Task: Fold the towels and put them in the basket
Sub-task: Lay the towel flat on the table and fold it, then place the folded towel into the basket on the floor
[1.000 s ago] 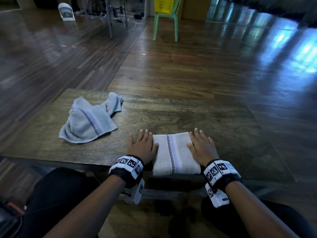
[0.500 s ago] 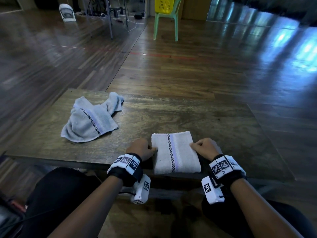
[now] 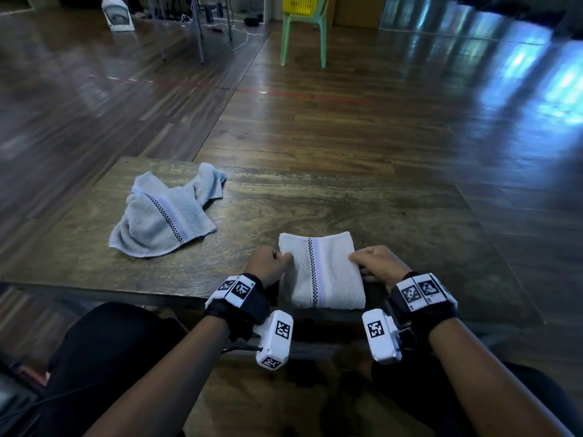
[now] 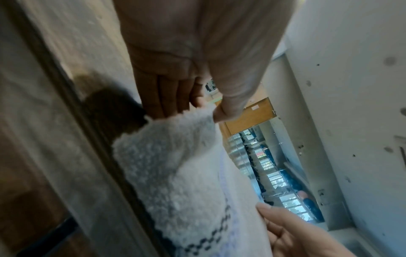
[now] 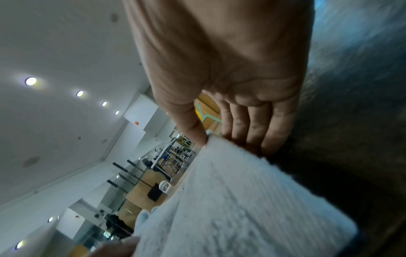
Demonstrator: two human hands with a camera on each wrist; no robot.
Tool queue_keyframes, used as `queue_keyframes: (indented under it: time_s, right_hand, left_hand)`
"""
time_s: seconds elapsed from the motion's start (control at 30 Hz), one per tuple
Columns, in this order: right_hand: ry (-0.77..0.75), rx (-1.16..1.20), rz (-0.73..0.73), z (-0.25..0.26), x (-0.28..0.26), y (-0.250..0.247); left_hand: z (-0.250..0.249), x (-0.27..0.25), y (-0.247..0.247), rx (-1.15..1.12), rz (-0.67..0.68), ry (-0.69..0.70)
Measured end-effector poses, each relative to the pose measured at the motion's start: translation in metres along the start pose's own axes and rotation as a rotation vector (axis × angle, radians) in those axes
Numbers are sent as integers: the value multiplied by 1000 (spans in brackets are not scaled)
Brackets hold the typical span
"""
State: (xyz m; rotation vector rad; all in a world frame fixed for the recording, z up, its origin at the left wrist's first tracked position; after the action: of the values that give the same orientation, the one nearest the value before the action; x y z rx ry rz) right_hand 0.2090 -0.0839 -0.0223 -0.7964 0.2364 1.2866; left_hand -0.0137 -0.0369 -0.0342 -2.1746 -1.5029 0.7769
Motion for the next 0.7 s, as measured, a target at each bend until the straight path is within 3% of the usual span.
queue_keyframes:
  time_s: [0.13, 0.3, 0.43, 0.7]
  right_hand:
    - [95, 229, 96, -5, -11, -1]
    - [142, 391, 168, -19, -42, 10]
    - [36, 351, 185, -22, -77, 20]
    - [-201, 317, 129, 9, -156, 12]
  left_hand:
    - [2, -7, 1, -264, -45, -95]
    - [4, -37, -6, -399, 76, -170]
    - [2, -70, -20, -538, 61, -168]
    - [-30, -133, -68, -676, 8, 41]
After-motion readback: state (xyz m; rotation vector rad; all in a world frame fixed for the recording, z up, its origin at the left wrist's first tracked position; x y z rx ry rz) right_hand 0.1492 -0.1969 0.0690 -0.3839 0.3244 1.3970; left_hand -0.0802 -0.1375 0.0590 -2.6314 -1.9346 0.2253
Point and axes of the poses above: each hand's wrist, its own x-axis towards the middle knuckle, its own y-axis out of the palm, z = x × y, the point moved 1 cm from there along x, towards the middle knuckle, and after that the axes turned 5 degrees about y, right-handed, at the moved point
